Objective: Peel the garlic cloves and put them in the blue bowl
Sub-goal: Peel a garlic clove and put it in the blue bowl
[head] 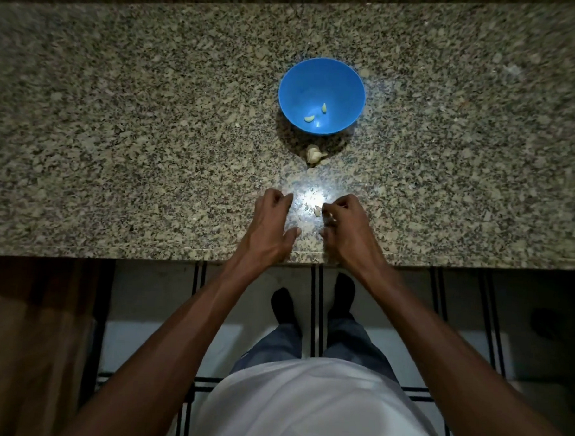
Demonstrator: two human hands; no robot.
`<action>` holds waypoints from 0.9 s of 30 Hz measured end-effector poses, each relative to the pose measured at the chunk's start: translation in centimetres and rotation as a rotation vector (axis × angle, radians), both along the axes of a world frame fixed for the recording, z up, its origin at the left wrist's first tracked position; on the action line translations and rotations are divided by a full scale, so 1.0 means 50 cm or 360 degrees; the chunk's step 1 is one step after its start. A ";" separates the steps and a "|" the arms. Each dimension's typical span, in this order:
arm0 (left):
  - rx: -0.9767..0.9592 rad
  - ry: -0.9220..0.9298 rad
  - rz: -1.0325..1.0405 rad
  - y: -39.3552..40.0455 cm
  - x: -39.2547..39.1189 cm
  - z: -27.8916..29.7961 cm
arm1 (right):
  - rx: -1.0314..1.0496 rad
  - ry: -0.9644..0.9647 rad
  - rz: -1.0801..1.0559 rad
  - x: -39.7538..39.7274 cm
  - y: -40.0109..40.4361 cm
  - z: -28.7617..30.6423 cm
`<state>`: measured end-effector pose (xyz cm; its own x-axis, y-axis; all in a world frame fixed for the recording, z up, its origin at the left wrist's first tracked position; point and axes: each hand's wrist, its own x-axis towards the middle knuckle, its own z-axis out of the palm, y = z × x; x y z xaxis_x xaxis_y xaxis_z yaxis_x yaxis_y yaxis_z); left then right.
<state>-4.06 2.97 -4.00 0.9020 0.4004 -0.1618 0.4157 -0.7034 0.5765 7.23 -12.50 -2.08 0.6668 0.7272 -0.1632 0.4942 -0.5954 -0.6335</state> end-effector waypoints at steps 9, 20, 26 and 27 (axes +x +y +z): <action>-0.0035 -0.0131 0.0063 -0.002 0.013 -0.001 | -0.0018 -0.0101 0.0042 0.020 0.031 -0.003; 0.0127 -0.0058 0.0056 -0.024 0.053 0.009 | -0.0066 -0.0316 0.0137 -0.018 0.053 -0.027; 0.0199 -0.0166 0.0294 -0.068 0.035 -0.010 | 0.0072 -0.0296 0.0177 -0.021 0.031 -0.046; 0.0227 -0.0177 0.0313 -0.077 0.031 -0.018 | 0.0089 -0.0290 0.0220 -0.018 0.026 -0.047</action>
